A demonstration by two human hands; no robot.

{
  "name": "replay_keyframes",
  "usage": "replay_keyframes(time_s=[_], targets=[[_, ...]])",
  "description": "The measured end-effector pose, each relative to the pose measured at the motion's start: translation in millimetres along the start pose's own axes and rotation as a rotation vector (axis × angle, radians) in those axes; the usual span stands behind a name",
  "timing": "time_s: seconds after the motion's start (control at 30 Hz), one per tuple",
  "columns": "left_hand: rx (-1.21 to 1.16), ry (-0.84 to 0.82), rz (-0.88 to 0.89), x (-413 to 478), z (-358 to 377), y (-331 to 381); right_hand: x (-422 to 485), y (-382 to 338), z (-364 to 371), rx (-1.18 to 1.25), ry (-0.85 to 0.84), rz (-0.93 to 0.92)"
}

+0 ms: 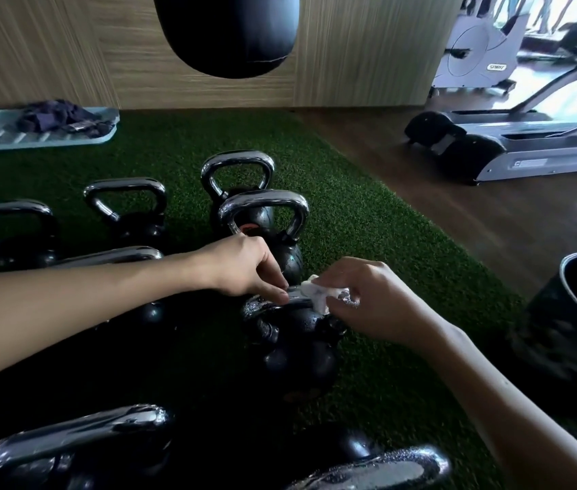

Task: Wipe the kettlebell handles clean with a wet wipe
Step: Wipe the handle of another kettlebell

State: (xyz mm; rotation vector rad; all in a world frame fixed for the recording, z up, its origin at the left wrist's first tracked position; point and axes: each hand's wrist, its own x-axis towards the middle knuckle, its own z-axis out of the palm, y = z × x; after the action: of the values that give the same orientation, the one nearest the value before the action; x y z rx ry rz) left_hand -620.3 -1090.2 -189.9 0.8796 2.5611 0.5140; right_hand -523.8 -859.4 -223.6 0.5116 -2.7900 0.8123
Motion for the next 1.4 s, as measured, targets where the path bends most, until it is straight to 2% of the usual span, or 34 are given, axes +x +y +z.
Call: replay_keyframes(time_s=[0.1, 0.2, 0.27, 0.4, 0.53, 0.63, 0.73, 0.87, 0.93, 1.13, 1.3, 1.4], targets=[[0.017, -0.010, -0.008, 2, -2, 1, -4, 9, -4, 0.000, 0.077, 0.043], [0.033, -0.016, -0.017, 4, -4, 2, -4, 16, -13, 0.036, 0.118, 0.176], [0.044, -0.024, -0.031, 5, -5, 4, 2, 16, -17, 0.065, 0.087, 0.220], [0.055, -0.054, -0.054, 7, -9, 6, 15, 16, -21, 0.054, -0.089, 0.235], [0.080, -0.063, -0.035, 6, -9, 11, 4, 33, -28, 0.058, -0.037, 0.311], [0.115, -0.045, -0.006, 5, -6, 22, 3, 28, -22, 0.030, 0.006, 0.260], [0.208, 0.062, 0.022, 5, 5, 36, 5, 21, -17, -0.001, 0.035, 0.183], [0.322, 0.169, 0.089, 9, 26, 42, -11, 45, -14, 0.016, 0.095, 0.249], [0.350, 0.193, 0.104, 8, 30, 41, -16, 53, -7, 0.011, 0.070, 0.252], [0.342, 0.212, 0.059, -4, 27, 29, -18, 46, -3, 0.149, -0.066, 0.156], [0.277, 0.206, -0.014, -26, 20, 20, -9, 38, 15, 0.199, 0.077, 0.095], [0.214, 0.196, -0.044, -40, 17, 8, -2, 38, 20, 0.297, 0.055, 0.065]])
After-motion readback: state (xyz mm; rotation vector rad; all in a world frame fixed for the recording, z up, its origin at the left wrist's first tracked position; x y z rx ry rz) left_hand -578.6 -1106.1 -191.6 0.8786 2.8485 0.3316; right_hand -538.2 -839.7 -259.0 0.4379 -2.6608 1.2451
